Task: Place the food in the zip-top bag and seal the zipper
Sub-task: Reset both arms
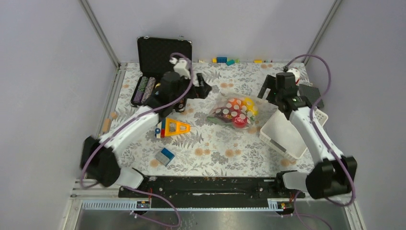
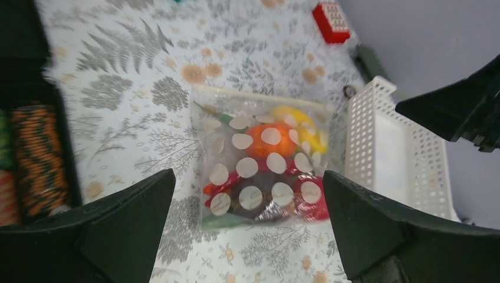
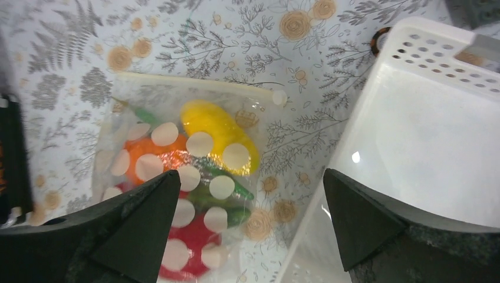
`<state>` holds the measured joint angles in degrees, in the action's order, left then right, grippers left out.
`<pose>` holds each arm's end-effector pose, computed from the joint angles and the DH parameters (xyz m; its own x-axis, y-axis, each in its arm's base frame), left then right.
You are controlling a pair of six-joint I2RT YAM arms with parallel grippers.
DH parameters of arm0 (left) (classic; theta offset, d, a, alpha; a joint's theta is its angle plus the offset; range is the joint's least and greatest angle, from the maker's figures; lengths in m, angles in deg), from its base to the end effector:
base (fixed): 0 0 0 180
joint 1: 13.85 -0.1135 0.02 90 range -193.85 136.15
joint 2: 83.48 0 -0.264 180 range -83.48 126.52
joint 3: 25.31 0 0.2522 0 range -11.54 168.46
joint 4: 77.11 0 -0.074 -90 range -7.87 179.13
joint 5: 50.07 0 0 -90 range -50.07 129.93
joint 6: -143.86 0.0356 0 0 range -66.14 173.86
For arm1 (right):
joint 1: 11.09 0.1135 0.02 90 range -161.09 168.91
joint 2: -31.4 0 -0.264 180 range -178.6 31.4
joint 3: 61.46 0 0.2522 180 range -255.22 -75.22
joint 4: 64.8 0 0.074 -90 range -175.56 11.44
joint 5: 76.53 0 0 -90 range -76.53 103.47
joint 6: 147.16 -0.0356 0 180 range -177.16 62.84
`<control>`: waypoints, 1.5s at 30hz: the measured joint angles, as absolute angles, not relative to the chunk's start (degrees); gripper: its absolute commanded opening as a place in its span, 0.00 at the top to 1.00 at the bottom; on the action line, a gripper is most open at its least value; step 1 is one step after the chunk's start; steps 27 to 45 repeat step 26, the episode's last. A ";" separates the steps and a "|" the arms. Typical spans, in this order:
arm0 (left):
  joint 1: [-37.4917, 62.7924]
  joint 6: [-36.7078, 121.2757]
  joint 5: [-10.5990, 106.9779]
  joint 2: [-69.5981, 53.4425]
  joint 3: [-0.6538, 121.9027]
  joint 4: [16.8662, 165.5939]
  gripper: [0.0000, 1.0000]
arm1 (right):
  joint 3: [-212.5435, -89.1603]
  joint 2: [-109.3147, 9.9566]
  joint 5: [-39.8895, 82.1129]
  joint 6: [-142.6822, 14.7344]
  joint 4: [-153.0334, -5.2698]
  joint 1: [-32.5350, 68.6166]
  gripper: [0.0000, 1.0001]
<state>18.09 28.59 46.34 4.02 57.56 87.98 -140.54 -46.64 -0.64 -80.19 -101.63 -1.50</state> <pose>0.3059 -0.1954 0.3203 -0.5192 -0.1762 -0.8363 0.4350 0.7878 -0.4361 0.3027 0.0423 0.3129 -0.5176 0.2973 -0.8023 0.2563 0.9485 0.1861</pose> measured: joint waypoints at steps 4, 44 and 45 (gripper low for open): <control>18.51 27.73 37.49 -14.97 48.99 85.60 0.01 | -134.20 -31.82 -1.38 -80.71 -102.83 -1.50 0.00; 18.44 7.25 -1.30 -43.91 31.42 57.20 0.01 | -108.84 9.32 -7.61 -84.08 -116.93 -1.52 0.00; 18.44 7.25 -1.30 -43.91 31.42 57.20 0.01 | -108.84 9.32 -7.61 -84.08 -116.93 -1.52 0.00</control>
